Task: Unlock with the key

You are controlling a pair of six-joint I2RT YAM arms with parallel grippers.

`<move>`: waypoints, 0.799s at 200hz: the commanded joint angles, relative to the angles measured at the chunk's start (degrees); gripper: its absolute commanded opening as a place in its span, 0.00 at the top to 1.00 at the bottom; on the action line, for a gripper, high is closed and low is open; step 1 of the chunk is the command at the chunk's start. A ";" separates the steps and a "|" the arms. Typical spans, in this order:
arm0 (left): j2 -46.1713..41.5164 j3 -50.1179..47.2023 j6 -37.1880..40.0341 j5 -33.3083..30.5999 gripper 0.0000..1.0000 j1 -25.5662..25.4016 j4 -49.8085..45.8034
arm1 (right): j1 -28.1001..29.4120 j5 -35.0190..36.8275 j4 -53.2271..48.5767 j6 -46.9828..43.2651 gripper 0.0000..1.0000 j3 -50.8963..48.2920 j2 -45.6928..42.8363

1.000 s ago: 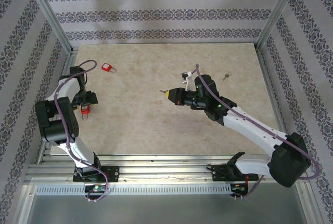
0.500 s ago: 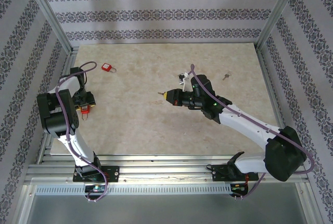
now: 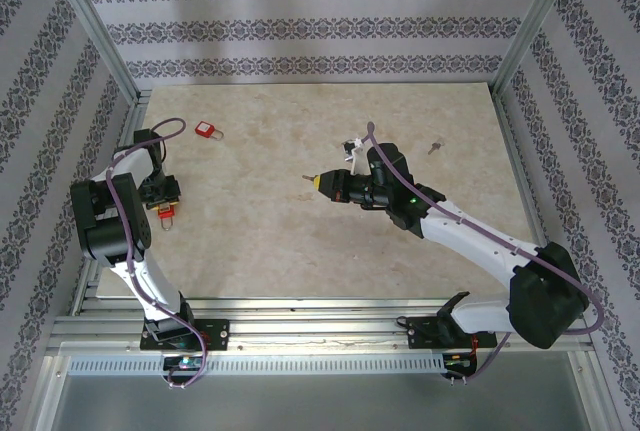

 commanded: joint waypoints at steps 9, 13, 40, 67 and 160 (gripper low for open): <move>-1.35 -2.81 -0.18 2.28 0.39 0.47 0.97 | 0.88 -0.81 1.79 0.47 1.00 0.86 0.56; -1.81 -2.90 -0.18 2.02 0.38 0.48 0.96 | 0.97 -0.81 1.88 0.64 1.00 0.84 0.66; -3.19 -3.68 -0.49 1.87 0.36 0.42 1.08 | 1.11 -0.81 2.15 0.72 1.00 0.50 0.76; -1.59 -3.62 -0.37 0.61 0.42 0.48 0.91 | 1.16 -0.56 2.08 0.62 1.00 0.15 0.37; 0.99 -3.05 0.76 3.56 0.78 0.13 1.99 | -0.21 -2.41 0.85 0.48 1.00 -0.21 0.02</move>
